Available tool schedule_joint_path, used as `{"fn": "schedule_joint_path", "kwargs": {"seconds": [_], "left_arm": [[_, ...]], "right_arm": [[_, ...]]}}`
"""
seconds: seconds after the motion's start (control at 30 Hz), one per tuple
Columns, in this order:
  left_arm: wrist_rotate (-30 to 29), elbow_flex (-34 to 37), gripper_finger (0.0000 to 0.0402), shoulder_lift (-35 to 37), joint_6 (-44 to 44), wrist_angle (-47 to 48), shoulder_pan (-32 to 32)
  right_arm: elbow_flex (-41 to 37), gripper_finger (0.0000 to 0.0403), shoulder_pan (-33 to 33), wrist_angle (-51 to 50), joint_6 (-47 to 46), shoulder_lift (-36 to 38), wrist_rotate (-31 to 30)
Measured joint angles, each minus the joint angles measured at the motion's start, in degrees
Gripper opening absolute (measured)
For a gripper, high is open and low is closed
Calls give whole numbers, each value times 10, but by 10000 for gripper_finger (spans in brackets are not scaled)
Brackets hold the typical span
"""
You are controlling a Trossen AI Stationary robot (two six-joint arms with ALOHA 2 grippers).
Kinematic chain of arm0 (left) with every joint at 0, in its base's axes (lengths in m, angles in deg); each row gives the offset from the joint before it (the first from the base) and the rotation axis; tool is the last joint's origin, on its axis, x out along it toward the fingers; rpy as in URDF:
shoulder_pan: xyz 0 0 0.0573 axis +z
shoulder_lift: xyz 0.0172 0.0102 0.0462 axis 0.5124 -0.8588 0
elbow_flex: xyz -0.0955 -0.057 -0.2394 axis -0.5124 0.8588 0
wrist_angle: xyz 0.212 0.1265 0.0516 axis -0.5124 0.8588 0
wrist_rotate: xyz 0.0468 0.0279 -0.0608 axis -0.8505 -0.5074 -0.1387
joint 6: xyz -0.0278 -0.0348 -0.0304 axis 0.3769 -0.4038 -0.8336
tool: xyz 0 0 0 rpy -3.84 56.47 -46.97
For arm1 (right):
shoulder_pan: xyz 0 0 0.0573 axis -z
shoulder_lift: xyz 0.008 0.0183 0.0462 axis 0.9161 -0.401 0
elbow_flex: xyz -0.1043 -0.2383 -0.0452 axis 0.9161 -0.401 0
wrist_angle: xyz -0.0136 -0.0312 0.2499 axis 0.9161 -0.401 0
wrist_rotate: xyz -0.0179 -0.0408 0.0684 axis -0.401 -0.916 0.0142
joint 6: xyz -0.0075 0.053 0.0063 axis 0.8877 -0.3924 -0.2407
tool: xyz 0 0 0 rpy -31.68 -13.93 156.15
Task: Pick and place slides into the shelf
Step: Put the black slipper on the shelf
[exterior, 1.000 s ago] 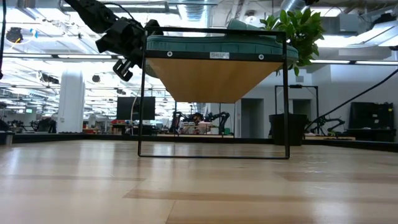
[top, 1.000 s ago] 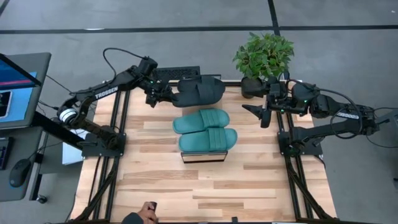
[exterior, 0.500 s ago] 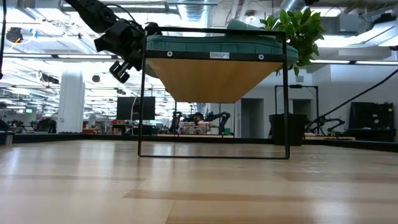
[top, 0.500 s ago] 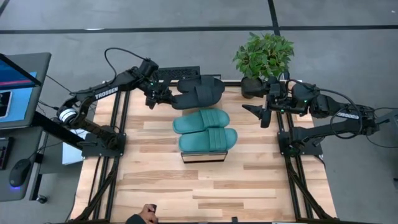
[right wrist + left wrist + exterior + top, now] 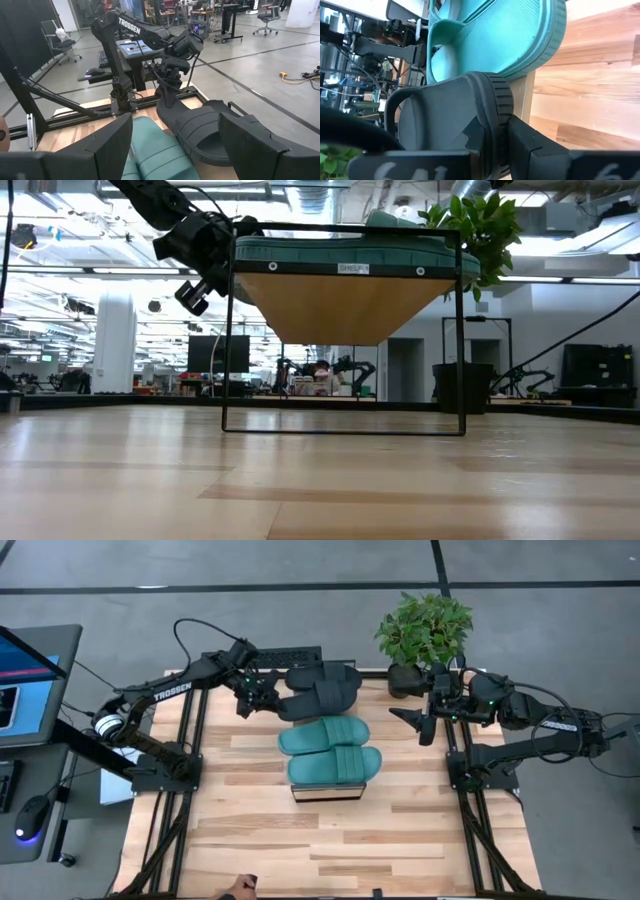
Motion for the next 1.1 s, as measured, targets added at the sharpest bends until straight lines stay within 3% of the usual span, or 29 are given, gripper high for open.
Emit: {"fn": "schedule_joint_path", "kwargs": {"seconds": [0.9, 1.1], "left_arm": [[-5, 0, 31, 0, 14, 4, -17], [-1, 0, 71, 0, -59, -26, -18]], "right_arm": [[0, 286, 0, 0, -6, 0, 0], [0, 286, 0, 0, -6, 0, 0]]}}
